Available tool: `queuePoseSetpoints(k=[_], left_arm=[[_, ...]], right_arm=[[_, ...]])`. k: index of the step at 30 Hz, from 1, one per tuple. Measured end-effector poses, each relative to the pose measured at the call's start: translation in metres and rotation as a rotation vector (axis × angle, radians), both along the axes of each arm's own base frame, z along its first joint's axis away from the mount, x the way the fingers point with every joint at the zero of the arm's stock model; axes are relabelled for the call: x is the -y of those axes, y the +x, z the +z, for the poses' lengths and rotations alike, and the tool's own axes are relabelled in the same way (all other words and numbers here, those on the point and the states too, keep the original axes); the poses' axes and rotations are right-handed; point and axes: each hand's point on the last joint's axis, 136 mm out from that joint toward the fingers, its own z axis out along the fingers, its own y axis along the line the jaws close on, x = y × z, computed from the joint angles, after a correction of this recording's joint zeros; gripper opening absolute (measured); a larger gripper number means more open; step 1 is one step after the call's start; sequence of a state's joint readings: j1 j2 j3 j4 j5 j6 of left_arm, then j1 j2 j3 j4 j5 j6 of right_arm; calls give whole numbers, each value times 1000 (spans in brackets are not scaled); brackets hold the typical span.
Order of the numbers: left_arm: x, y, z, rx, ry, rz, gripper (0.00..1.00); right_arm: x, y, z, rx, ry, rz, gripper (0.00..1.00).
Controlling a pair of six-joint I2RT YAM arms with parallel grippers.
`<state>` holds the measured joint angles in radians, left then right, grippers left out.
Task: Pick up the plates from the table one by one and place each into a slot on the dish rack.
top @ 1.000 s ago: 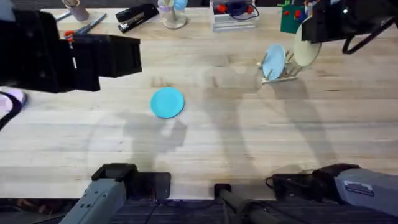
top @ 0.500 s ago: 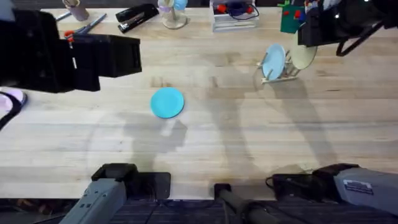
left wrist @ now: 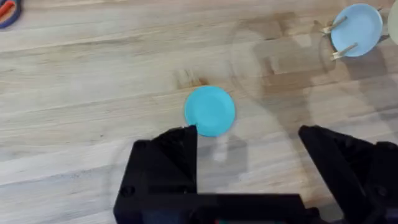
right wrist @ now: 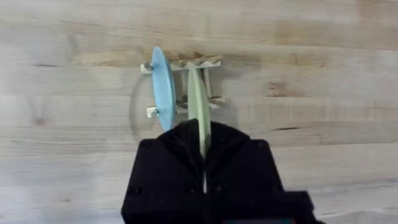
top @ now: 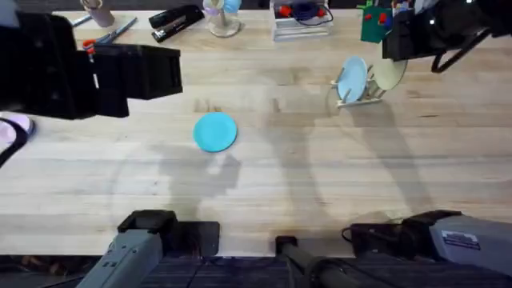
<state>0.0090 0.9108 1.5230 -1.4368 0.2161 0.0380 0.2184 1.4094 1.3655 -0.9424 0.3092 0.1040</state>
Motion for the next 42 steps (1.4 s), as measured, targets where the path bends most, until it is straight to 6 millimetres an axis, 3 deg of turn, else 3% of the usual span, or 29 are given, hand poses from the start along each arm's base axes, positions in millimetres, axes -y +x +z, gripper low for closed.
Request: queuePoseSetpoints(k=[25,42], left_arm=[[0,0,0,0,0,0,993],[0,0,0,0,0,0,993]], right_arm=[[3,2,0,8,2,-10,30],[-7,25,-24,-22,30,5,30]])
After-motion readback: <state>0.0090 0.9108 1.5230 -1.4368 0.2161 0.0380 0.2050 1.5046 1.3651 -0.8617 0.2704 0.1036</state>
